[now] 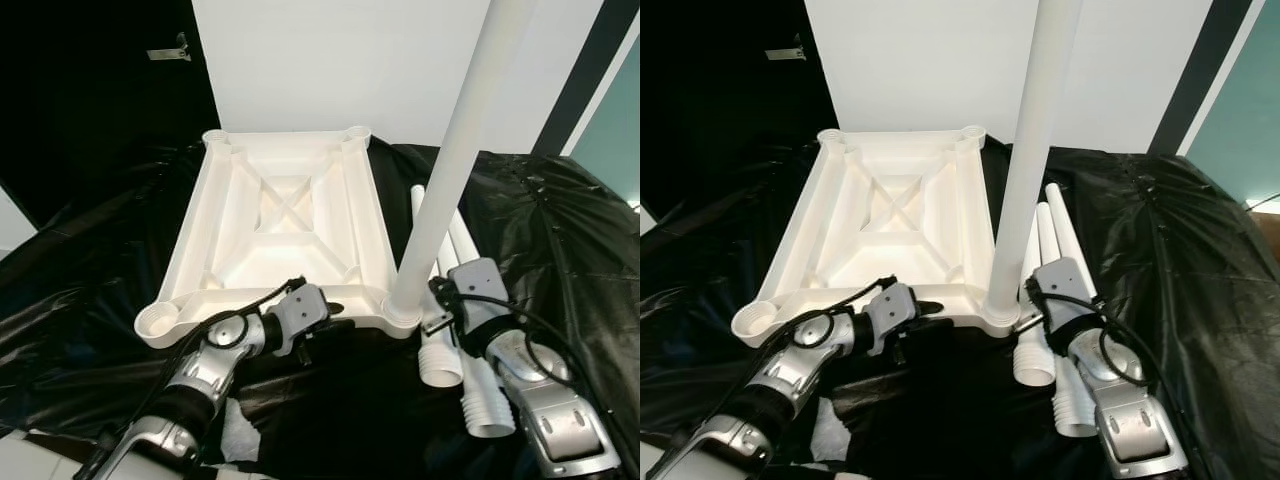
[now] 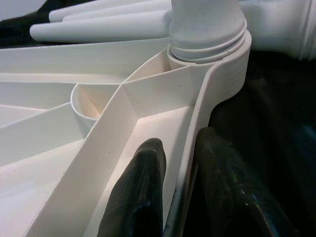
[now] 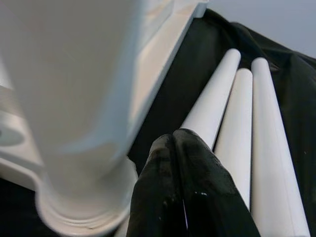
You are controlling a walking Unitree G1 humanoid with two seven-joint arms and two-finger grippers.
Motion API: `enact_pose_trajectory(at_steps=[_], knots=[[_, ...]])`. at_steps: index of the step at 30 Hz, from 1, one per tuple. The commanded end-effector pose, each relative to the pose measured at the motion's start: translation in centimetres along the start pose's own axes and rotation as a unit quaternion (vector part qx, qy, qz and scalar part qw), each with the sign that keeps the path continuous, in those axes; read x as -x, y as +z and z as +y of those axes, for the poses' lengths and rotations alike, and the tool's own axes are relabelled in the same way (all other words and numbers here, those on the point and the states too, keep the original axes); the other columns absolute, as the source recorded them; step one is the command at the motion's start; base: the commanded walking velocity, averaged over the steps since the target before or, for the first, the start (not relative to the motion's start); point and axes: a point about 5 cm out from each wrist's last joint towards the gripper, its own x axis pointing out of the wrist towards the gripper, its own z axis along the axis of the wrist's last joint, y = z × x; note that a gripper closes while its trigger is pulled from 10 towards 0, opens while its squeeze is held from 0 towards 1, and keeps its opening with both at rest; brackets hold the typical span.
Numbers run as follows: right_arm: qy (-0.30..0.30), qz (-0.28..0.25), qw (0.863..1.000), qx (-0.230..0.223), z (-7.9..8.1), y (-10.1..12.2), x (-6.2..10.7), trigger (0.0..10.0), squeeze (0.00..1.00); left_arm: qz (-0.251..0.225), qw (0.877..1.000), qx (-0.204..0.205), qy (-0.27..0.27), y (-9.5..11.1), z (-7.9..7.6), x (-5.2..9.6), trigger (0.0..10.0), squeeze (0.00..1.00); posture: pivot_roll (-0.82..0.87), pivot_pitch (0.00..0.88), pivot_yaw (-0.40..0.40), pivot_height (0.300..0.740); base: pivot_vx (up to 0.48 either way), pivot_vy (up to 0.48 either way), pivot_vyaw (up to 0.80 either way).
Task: Building children table
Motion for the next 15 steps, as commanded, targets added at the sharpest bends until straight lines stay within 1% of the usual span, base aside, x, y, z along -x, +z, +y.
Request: enact_pose_trajectory(at_steps=[1,2,3,4,7,10,15], knots=[[0.006,0.0,1.0,0.007,0.3,0.5,0.0,10.0,0.0,0.077,0.996,0.032,0.017,-2.7,-1.3,-0.6,0.0,0.0,-0.04,0.0,-0.011,0.74,0.0,0.0,0.0],[0.009,0.0,1.0,0.009,0.4,0.7,0.1,10.0,0.0,0.087,0.995,0.03,0.03,-2.9,-1.1,-0.6,0.0,0.0,-0.03,0.0,-0.016,0.74,0.0,0.0,0.0],[0.009,0.0,1.0,0.009,0.4,0.7,0.1,10.0,0.0,0.087,0.995,0.03,0.03,-2.9,-1.1,-0.6,0.0,0.0,-0.03,0.0,-0.016,0.74,0.0,0.0,0.0],[0.011,0.0,1.0,0.01,0.6,0.9,0.1,10.0,0.0,0.098,0.994,0.032,0.047,-3.1,-0.8,-0.6,0.0,0.0,-0.03,0.0,-0.022,0.74,0.0,0.0,0.0],[0.012,0.003,1.0,0.01,0.7,1.1,0.2,10.0,0.0,0.105,0.992,0.034,0.061,-3.3,-0.5,-0.5,0.0,0.0,-0.03,0.0,-0.023,0.74,0.0,0.0,0.0],[0.01,0.018,1.0,0.008,0.7,0.9,0.7,10.0,0.0,0.113,0.988,0.047,0.092,-3.6,0.0,-0.2,0.0,0.0,-0.01,0.0,-0.028,0.74,0.0,0.0,0.0],[0.016,0.034,0.999,0.001,1.0,0.6,1.3,10.0,0.0,0.118,0.986,0.05,0.109,-3.7,0.3,0.0,0.0,0.0,-0.01,0.0,-0.028,0.74,0.0,0.0,0.0]])
